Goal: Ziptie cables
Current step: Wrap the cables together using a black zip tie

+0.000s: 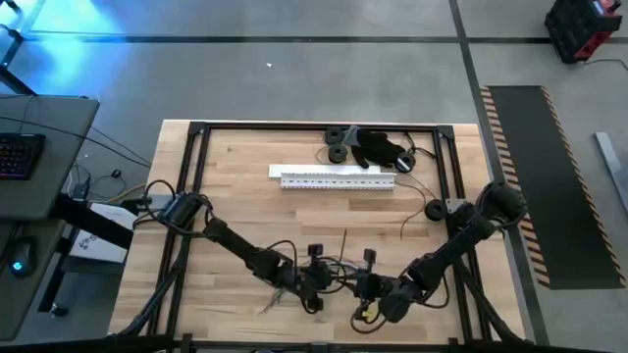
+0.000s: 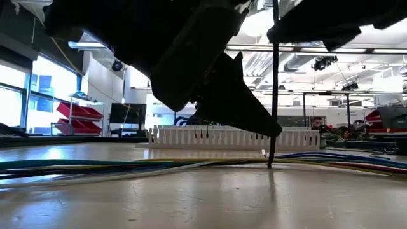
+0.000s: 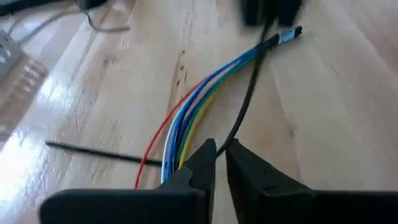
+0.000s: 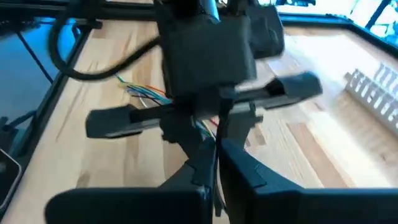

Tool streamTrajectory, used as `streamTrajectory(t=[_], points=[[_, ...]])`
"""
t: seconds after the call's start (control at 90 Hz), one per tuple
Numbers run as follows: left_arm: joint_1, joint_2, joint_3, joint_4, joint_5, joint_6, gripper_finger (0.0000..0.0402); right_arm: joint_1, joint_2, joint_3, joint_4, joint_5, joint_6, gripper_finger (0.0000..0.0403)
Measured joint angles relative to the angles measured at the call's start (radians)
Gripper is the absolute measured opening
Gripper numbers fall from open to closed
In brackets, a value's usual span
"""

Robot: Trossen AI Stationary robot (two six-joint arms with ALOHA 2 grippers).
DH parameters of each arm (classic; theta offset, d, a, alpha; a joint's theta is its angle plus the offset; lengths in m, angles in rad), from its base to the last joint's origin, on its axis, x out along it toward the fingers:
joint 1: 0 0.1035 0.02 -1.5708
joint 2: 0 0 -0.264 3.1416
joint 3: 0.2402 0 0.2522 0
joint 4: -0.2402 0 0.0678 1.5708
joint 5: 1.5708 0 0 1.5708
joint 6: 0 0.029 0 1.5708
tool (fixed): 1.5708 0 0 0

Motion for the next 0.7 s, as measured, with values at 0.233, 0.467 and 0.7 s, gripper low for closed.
streamTrajectory(t=[0.233,0.467,0.7], points=[[-0.013,-0.001,0.001,0.083,0.009,0.055,0.0103,0.0,0.0,0.0,-0.046,0.002,0.065,0.0],[-0.061,-0.036,0.001,0.055,-0.111,0.135,0.0124,0.0,0.0,0.0,-0.084,-0.006,0.09,0.0],[-0.096,-0.099,0.001,0.031,-0.192,0.185,0.0124,0.0,0.0,0.0,-0.103,-0.005,0.109,0.0]])
